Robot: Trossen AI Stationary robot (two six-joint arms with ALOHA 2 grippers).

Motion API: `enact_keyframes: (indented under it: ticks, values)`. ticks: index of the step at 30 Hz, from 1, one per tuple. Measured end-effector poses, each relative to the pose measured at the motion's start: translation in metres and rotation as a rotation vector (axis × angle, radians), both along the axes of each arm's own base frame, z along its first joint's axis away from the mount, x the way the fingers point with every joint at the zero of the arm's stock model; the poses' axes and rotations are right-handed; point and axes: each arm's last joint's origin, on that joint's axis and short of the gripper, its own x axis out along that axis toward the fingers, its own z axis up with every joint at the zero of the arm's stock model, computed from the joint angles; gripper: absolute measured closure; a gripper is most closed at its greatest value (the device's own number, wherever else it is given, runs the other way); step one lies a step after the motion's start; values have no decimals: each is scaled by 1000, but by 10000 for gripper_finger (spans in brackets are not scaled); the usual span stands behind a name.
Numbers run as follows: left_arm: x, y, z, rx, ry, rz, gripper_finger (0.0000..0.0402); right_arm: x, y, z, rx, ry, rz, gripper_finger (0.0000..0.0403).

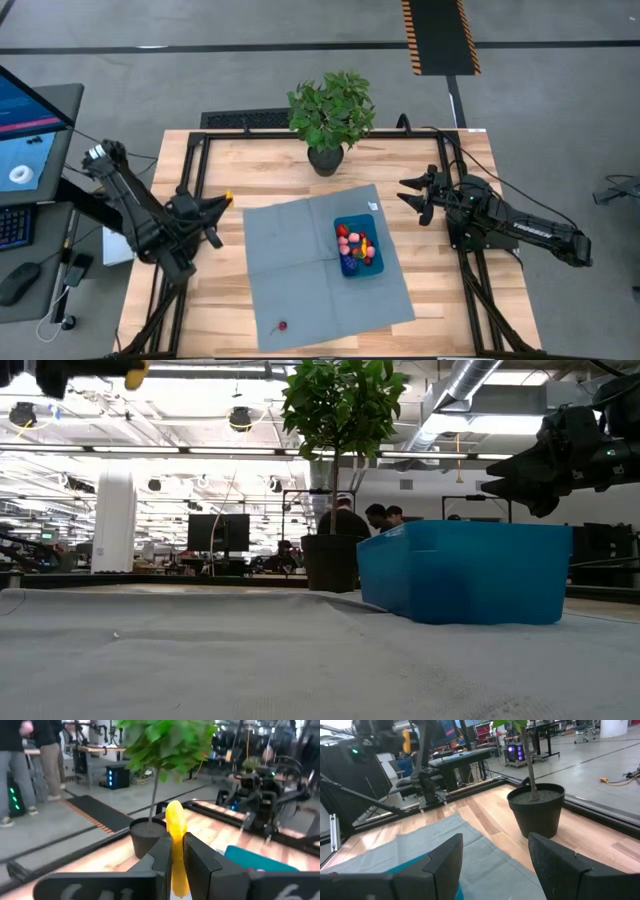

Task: Pick and placing Produce into tupperware
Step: Put the corn into the bin

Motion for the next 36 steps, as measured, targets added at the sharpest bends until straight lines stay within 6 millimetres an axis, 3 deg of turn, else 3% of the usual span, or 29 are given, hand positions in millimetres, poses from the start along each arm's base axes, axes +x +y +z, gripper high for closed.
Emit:
enact_keyframes:
  ticks: [4,9,18,21,24,29,36]
  values:
    - [-8,11,-27,-24,-66,0,378,0,0,0,0,0,0,154]
    - [-9,11,-47,-48,-84,-11,378,0,0,0,0,0,-1,154]
    - [11,-32,-87,-166,69,-236,378,0,0,0,0,0,-1,154]
    - [21,-46,-87,-180,66,-390,378,0,0,0,0,0,0,154]
    - [30,-54,-76,-128,-23,-600,378,0,0,0,0,0,0,154]
    - [39,-36,-71,43,-160,-677,378,0,0,0,0,0,0,154]
    - [53,6,-91,-18,-164,-724,378,0,0,0,0,0,0,154]
